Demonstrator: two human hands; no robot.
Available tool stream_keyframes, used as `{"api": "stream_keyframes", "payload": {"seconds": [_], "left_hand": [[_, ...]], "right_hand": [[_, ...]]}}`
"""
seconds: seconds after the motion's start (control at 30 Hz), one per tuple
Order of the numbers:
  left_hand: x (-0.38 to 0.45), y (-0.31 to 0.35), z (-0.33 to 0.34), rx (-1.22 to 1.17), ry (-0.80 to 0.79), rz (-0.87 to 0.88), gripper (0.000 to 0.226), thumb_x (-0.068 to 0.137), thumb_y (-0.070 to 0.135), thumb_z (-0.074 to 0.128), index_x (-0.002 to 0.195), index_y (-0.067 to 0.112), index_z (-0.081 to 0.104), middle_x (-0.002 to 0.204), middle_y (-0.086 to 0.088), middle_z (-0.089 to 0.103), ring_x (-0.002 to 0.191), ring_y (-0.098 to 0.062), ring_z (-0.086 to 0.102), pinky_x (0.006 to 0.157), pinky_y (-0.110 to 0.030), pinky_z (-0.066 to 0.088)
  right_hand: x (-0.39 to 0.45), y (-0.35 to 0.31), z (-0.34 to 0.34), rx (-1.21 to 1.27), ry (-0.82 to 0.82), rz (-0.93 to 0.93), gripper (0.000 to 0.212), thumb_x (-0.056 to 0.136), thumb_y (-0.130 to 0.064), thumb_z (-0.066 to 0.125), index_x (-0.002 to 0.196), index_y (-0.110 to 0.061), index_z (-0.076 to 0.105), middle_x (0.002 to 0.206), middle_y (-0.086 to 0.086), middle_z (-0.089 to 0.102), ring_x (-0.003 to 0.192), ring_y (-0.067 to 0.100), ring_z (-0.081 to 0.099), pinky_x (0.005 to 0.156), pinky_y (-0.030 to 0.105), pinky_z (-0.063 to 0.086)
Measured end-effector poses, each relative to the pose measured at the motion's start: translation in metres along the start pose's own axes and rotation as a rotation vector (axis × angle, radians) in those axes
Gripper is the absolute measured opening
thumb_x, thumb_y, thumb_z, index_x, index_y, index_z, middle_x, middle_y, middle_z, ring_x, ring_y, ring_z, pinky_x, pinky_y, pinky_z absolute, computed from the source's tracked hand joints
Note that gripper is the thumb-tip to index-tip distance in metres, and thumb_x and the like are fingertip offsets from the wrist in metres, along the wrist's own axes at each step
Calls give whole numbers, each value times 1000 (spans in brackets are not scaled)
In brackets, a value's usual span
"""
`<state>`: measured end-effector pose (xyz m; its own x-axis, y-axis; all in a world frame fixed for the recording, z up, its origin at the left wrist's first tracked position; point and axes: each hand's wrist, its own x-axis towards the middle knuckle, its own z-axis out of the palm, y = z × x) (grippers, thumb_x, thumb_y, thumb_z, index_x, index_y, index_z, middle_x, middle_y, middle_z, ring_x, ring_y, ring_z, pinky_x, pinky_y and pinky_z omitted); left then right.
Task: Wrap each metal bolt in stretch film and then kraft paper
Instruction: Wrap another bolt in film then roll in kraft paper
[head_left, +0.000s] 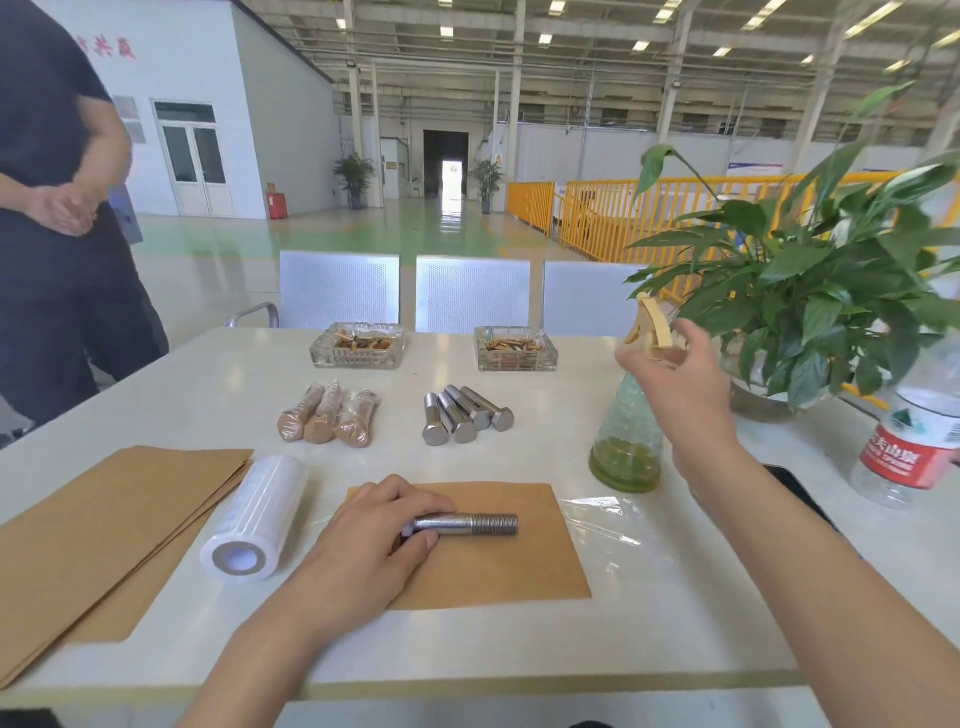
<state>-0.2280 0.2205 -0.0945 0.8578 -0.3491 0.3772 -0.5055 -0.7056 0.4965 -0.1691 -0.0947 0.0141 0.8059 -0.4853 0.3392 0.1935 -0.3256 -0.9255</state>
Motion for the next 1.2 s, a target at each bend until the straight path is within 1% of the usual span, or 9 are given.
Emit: {"api": "stream_keyframes", "payload": {"seconds": [0.1, 0.2, 0.47, 0.6, 0.7, 0.8, 0.93, 1.07, 1.2], "left_hand": [[-1, -1, -1, -11, 5, -1, 34, 99, 29, 62, 121, 55, 60, 105, 17, 56, 104, -6, 49, 96, -32, 41], [-1, -1, 0, -25, 9, 1, 35, 99, 29, 62, 121, 56, 60, 106, 19, 56, 104, -5, 48, 97, -31, 41], [-1, 2, 0, -21, 24, -9, 32, 97, 27, 64, 118, 52, 63, 107, 22, 56, 106, 0, 47, 97, -27, 39], [-1, 3, -1, -18, 22, -17, 28, 98, 27, 63, 116, 48, 63, 107, 23, 56, 107, -2, 47, 98, -27, 39], [-1, 4, -2, -24, 21, -12, 27, 98, 26, 63, 116, 46, 65, 107, 23, 56, 107, -1, 48, 98, -26, 39], [0, 4, -2, -24, 17, -7, 26, 97, 25, 63, 116, 44, 66, 106, 22, 57, 106, -2, 49, 98, -25, 38], [2, 4, -2, -10, 24, -26, 28, 95, 22, 62, 115, 41, 65, 104, 22, 57, 104, 3, 49, 95, -19, 36], [1, 7, -3, -40, 41, -55, 30, 94, 14, 61, 114, 37, 65, 106, 16, 61, 103, 4, 51, 90, -13, 36], [-1, 12, -7, -64, 66, -74, 28, 93, 8, 62, 108, 30, 70, 103, 6, 65, 95, 0, 56, 82, -10, 37]], "right_hand": [[9, 1, 8, -42, -85, 24, 33, 83, -35, 77, 107, -38, 55, 94, -8, 62, 88, 16, 60, 69, 30, 43], [13, 3, 10, -71, -56, 8, 23, 83, -31, 73, 90, -38, 52, 82, -7, 56, 73, 14, 54, 59, 29, 39], [11, 9, 3, -85, -102, -95, 25, 83, -30, 69, 105, -40, 64, 80, -7, 61, 78, 21, 60, 73, 37, 48], [10, 9, 2, -58, -92, -116, 19, 83, -21, 67, 96, -34, 64, 81, -3, 62, 73, 22, 56, 69, 36, 45], [4, 4, 3, -59, -68, -130, 22, 86, -12, 61, 94, -32, 62, 91, 7, 65, 75, 30, 65, 68, 38, 49], [-5, -12, 2, 9, -68, -84, 19, 88, -10, 60, 96, -26, 65, 91, 4, 68, 55, 20, 65, 55, 28, 49], [-38, -41, 2, 115, -333, 148, 15, 88, -8, 67, 99, -18, 70, 106, 13, 73, 48, 19, 59, 58, 31, 53], [-84, -55, 5, -8, -702, 383, 23, 85, -3, 71, 108, -4, 70, 115, 24, 71, 49, 19, 62, 54, 31, 55], [-118, -57, 13, -235, -900, 458, 28, 85, -6, 70, 110, 5, 71, 84, 21, 67, 48, 20, 60, 51, 26, 53]]}}
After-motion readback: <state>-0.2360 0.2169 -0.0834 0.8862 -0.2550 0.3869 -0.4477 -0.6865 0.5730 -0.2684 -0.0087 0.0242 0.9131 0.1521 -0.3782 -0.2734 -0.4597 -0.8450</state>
